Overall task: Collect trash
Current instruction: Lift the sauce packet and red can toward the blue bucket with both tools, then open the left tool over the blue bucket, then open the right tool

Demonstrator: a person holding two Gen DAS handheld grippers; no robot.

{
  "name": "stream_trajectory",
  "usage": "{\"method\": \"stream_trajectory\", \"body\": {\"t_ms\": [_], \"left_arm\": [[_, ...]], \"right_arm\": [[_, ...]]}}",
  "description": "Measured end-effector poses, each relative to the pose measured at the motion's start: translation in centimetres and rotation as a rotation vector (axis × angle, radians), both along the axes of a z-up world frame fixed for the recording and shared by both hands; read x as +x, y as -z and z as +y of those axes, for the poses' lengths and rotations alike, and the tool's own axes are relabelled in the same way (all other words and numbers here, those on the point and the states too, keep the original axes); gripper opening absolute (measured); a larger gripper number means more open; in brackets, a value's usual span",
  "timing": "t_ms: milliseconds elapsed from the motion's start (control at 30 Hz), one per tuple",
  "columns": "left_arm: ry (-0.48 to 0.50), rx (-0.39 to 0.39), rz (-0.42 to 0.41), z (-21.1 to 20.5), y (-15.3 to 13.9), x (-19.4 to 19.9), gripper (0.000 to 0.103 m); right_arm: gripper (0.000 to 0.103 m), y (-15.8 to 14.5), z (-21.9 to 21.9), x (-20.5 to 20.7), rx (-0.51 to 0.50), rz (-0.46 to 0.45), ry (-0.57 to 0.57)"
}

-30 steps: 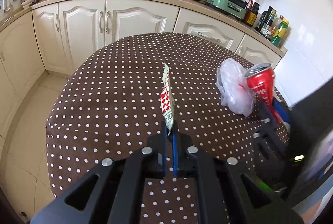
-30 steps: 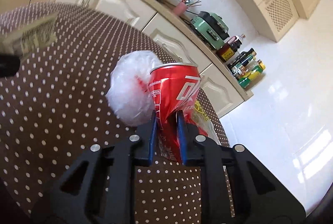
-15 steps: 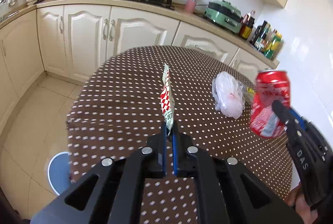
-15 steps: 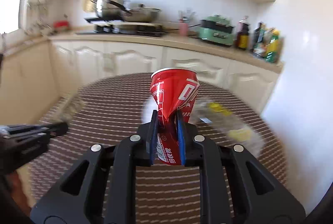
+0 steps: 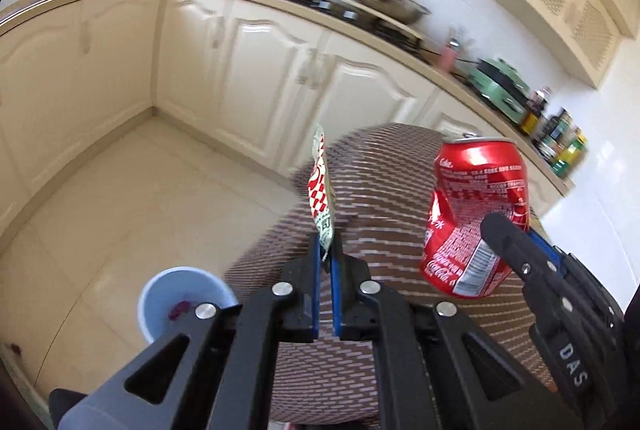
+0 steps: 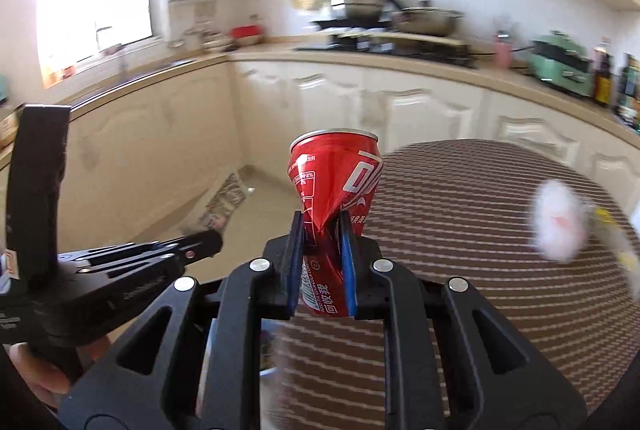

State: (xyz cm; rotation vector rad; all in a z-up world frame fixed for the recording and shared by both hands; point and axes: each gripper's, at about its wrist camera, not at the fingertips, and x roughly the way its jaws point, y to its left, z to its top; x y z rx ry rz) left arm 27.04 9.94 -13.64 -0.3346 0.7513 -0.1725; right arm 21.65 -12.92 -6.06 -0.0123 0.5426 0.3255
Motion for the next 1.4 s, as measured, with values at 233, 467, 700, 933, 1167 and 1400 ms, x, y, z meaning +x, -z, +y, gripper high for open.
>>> {"method": "stream_trajectory", "body": {"t_ms": [233,467,700,933,1167,1400], "left_arm": [[-0.133,-0.001,0.09,8.5,4.2,0.2,0.005],[-0.203,-0.018,0.26,13.2,11.7,2.2,0.005],[-0.197,-0.036,0.432,15.0,19.7,5.8,0.005],[-0.155,-0.037,0.488,14.0,23.0,9.3,0.006],[-0.145,-0.034,0.52,13.7,24.6,9.8,0.028],[-0.182,-0.045,0.537,14.8,25.2,8.7,0.032]], "right_arm": [[0.017,3.6,9.5,1.7,-0.005,0.092,-0.166],[0.017,11.1,16.4,5.0,-0.035,0.262,-0.249],[0.017,18.5,19.1,8.4,-0.084,0.411,-0.255],[0.017,22.2,19.1,10.6,-0.109,0.473,-0.219],[0.017,23.6,18.1,11.4,-0.119,0.495,-0.196],[0.017,24.6,18.0,11.8,-0.108,0.515,-0.203]]}}
